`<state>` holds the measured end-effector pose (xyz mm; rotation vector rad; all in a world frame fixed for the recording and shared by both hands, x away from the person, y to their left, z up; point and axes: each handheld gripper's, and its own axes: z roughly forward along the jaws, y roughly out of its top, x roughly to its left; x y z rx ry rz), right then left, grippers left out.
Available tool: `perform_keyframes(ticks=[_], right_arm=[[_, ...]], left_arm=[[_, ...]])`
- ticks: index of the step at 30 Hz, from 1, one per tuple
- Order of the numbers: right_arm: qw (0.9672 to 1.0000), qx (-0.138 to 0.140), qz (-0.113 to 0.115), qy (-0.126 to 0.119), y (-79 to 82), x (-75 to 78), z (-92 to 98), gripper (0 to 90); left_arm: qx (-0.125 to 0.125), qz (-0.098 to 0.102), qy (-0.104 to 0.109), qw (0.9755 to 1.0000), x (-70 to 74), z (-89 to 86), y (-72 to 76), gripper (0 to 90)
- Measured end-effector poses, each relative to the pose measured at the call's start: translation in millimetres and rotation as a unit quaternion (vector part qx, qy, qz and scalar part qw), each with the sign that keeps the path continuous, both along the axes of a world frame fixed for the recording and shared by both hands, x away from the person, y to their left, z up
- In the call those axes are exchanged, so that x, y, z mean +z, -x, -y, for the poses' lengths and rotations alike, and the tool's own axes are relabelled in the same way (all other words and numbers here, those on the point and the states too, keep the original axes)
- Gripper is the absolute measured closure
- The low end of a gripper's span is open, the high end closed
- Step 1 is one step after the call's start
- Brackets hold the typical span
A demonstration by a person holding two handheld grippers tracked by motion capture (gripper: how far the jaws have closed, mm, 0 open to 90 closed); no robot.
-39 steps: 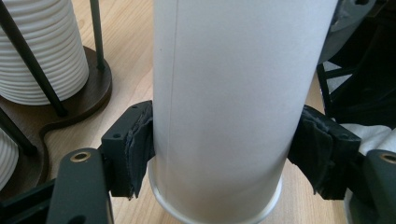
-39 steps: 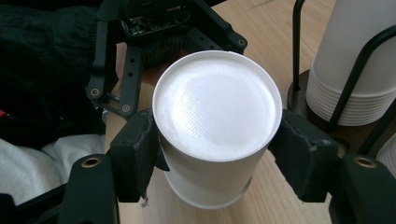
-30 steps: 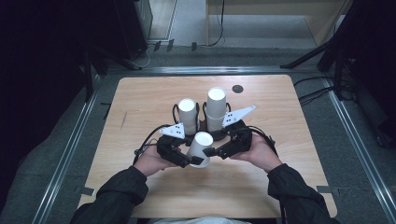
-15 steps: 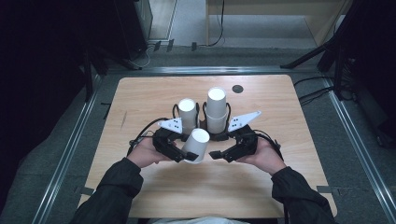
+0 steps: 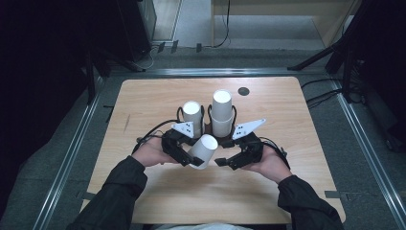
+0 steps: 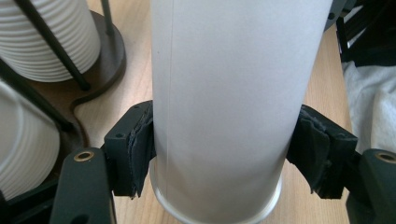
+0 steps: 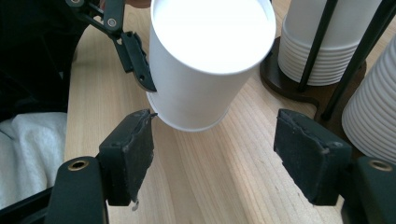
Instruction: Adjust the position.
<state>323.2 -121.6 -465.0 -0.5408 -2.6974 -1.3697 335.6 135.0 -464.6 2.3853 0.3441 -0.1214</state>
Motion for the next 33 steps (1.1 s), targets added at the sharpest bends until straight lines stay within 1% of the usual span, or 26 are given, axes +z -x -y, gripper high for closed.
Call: perform_keyframes(ticks=[3,8,9,10,11,15,17,19,20,21,24,25,29,31,33], right_arm=[[1.0000,0.004,0.001,0.001,0.7,-1.1,-0.5,28.7],[0.9999,0.009,0.003,0.003,0.3,-3.7,-2.5,28.4],[0.9999,0.009,0.002,0.004,0.3,-4.2,-3.3,28.4],[0.9999,0.010,0.001,0.005,-0.3,-4.9,-4.2,28.2],[0.9999,0.010,-0.001,0.007,-0.4,-5.6,-5.3,28.0],[0.9997,0.022,-0.006,0.011,-0.1,-7.7,-10.5,27.4],[0.9995,0.030,-0.007,0.009,1.0,-7.7,-13.8,27.1],[0.9994,0.033,-0.006,0.009,1.5,-7.7,-15.4,27.0],[0.9992,0.038,-0.005,0.008,2.2,-7.7,-18.2,27.0],[0.9991,0.040,-0.006,0.007,2.5,-7.8,-19.4,27.0],[0.9990,0.044,-0.007,0.007,2.8,-7.8,-21.4,26.9],[0.9989,0.045,-0.008,0.005,2.9,-7.8,-22.7,27.0],[0.9986,0.052,-0.012,0.004,2.8,-7.8,-23.3,32.1],[0.9985,0.053,-0.018,0.002,2.4,-7.6,-22.7,32.8],[0.9984,0.053,-0.019,0.001,2.4,-7.4,-22.1,32.8]], left_arm=[[-0.006,0.000,-0.010,0.9999,-3.3,2.0,-1.4,28.4],[-0.018,-0.004,-0.019,0.9997,-6.6,5.9,0.2,28.3],[-0.019,-0.008,-0.020,0.9996,-7.3,7.0,1.1,28.3],[-0.022,-0.005,-0.025,0.9994,-7.8,7.9,1.9,28.1],[-0.024,-0.007,-0.027,0.9993,-8.2,8.8,2.9,28.1],[-0.035,-0.007,-0.033,0.9988,-10.1,12.8,7.1,27.9],[-0.039,-0.009,-0.033,0.9986,-11.2,14.4,8.5,27.7],[-0.041,-0.008,-0.034,0.9985,-11.7,15.1,8.8,27.5],[-0.042,-0.012,-0.033,0.9985,-12.1,16.0,9.5,27.5],[-0.042,-0.012,-0.033,0.9985,-12.1,16.0,9.5,27.5],[-0.046,-0.013,-0.032,0.9983,-12.2,16.7,10.1,27.4],[-0.047,-0.014,-0.029,0.9984,-12.3,17.0,10.4,27.4],[-0.047,-0.015,-0.028,0.9984,-12.8,17.4,10.3,27.1],[-0.048,-0.017,-0.026,0.9984,-13.1,17.4,10.9,27.0],[-0.048,-0.018,-0.025,0.9984,-13.1,17.5,10.9,26.5]])
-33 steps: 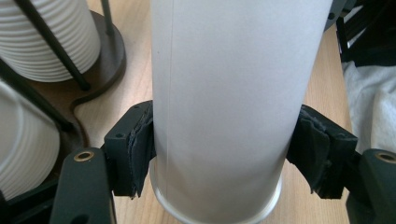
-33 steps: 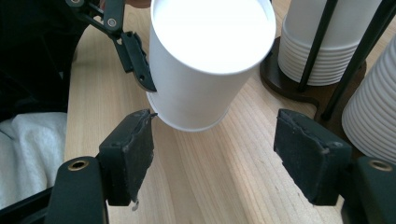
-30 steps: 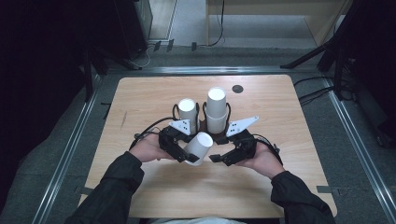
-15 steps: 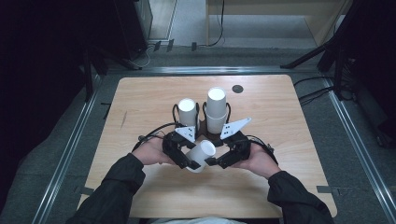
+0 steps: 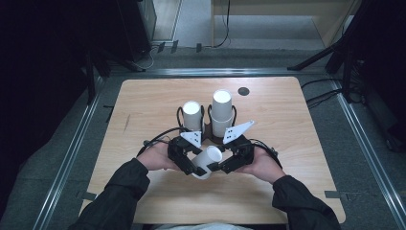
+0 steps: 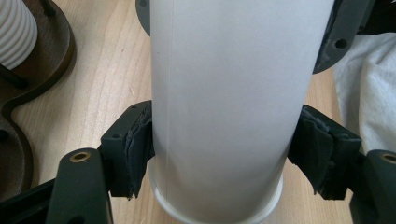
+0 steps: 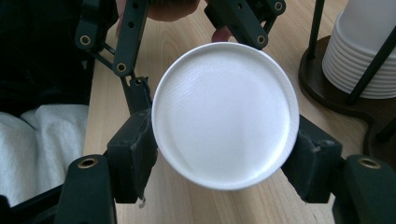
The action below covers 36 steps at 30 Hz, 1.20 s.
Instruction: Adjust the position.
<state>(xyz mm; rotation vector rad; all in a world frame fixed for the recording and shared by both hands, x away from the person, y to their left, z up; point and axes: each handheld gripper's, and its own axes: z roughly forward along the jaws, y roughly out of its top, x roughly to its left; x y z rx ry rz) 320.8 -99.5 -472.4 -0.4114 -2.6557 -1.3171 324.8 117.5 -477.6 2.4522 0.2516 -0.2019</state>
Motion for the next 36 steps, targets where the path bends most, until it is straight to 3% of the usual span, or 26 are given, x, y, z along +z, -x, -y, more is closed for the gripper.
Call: perform_keyframes(ticks=[7,8,15,21,27,36], right_arm=[[1.0000,-0.003,0.001,-0.006,-0.3,2.3,3.5,32.7],[0.9999,-0.007,0.002,-0.012,-1.4,3.7,5.9,32.7],[0.9995,-0.018,0.006,-0.027,-3.4,8.5,13.2,32.7],[0.9989,-0.021,0.011,-0.040,-3.1,13.1,15.6,32.7],[0.9982,-0.022,0.012,-0.055,-3.1,17.9,17.0,32.7],[0.9964,-0.022,0.016,-0.081,-1.7,25.6,19.6,32.7]], left_arm=[[0.018,-0.008,0.019,0.9996,0.9,-2.5,-2.6,23.3],[0.028,-0.005,0.025,0.9993,2.1,-3.7,-3.3,17.8],[0.045,-0.004,0.059,0.9972,5.1,-7.7,-3.4,8.3],[0.060,-0.005,0.077,0.9952,5.0,-9.8,-2.7,8.3],[0.060,0.006,0.085,0.9946,3.6,-9.0,0.5,8.3],[0.060,0.000,0.113,0.9918,2.5,-10.1,2.0,12.6]])
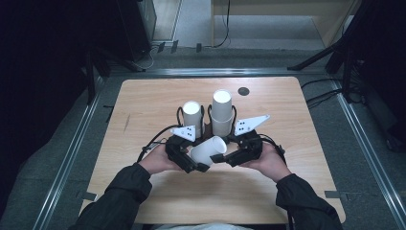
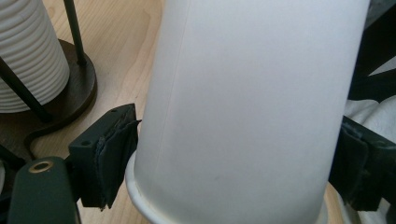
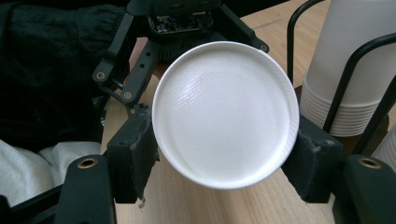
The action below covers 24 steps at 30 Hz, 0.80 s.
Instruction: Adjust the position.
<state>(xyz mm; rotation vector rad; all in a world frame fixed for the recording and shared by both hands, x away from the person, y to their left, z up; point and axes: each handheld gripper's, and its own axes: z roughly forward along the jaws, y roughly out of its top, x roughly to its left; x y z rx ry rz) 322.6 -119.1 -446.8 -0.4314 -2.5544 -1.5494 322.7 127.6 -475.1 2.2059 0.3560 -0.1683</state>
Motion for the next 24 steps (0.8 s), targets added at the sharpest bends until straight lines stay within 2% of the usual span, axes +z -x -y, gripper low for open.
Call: perform_keyframes(ticks=[5,10,18,21,24], right_arm=[[1.0000,-0.002,-0.002,-0.005,-0.3,1.2,2.1,32.7],[1.0000,-0.004,-0.004,-0.007,-1.3,1.0,3.3,32.8],[1.0000,-0.004,-0.002,-0.007,-0.2,1.0,2.7,32.2],[0.9999,-0.011,0.003,-0.002,-0.3,0.5,2.2,26.3],[0.9999,-0.012,0.006,0.001,0.1,-0.2,2.7,24.8]], left_arm=[[0.000,0.001,0.011,0.9999,1.5,-3.6,-0.3,14.8],[-0.002,0.012,0.016,0.9998,3.4,-7.2,-0.1,18.5],[-0.007,0.020,0.012,0.9997,5.2,-8.0,-0.1,20.6],[-0.009,0.029,0.002,0.9995,7.9,-9.8,0.1,21.2],[-0.006,0.027,0.002,0.9996,10.4,-13.7,-1.1,21.6]])
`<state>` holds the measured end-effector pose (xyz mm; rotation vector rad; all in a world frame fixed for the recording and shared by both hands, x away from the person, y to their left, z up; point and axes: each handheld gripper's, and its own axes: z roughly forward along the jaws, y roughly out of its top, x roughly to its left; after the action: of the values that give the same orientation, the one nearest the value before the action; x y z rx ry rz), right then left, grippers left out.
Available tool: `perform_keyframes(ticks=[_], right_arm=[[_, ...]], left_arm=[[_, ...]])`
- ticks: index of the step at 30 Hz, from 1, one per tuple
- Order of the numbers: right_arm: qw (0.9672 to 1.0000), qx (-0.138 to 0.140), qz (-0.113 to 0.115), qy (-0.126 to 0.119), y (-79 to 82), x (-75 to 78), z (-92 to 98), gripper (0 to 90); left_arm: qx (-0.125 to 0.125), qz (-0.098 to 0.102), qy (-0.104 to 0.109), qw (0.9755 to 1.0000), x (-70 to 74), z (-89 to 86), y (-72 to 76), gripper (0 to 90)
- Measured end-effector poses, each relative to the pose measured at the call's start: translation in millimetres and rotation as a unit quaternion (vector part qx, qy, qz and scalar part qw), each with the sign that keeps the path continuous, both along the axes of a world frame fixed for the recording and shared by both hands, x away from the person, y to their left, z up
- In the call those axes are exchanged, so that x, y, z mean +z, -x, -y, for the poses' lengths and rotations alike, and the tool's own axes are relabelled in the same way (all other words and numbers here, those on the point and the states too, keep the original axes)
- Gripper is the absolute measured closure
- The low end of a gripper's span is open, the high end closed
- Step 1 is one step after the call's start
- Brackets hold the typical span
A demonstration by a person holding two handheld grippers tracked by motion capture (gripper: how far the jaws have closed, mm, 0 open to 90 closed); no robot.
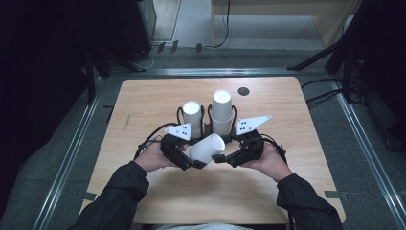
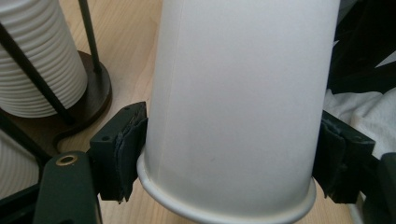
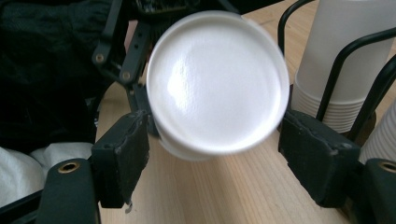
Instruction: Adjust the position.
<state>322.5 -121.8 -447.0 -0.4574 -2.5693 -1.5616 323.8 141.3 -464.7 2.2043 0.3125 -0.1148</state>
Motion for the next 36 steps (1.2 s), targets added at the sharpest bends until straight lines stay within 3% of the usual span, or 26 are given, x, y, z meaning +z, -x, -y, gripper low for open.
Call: perform_keyframes(ticks=[5,10,11,13,18,28,36], right_arm=[[0.9998,0.001,0.004,0.017,1.1,-3.1,0.7,24.7],[0.9991,-0.004,0.012,0.041,1.7,-9.5,0.9,24.9],[0.9989,-0.007,0.010,0.046,2.0,-10.4,1.1,24.8],[0.9988,-0.007,0.011,0.048,1.8,-11.5,1.3,24.8],[0.9982,-0.012,0.013,0.058,1.9,-15.2,3.6,24.8],[0.9974,-0.007,0.019,0.068,3.5,-18.5,1.5,24.8],[0.9970,0.003,0.020,0.075,3.8,-22.7,-6.8,24.7]], left_arm=[[0.002,0.005,-0.031,0.9995,3.9,-2.9,-2.2,21.6],[0.002,-0.006,-0.040,0.9992,6.1,-4.0,-6.3,21.7],[-0.005,-0.004,-0.056,0.9984,6.4,-3.1,-7.8,21.7],[-0.003,-0.003,-0.061,0.9981,6.1,-2.2,-7.7,21.8],[-0.011,0.003,-0.095,0.9954,4.9,2.1,-9.8,21.7],[-0.030,-0.004,-0.126,0.9916,1.1,10.8,-12.2,21.7],[-0.050,-0.005,-0.154,0.9868,-5.3,16.9,-9.4,21.7]])
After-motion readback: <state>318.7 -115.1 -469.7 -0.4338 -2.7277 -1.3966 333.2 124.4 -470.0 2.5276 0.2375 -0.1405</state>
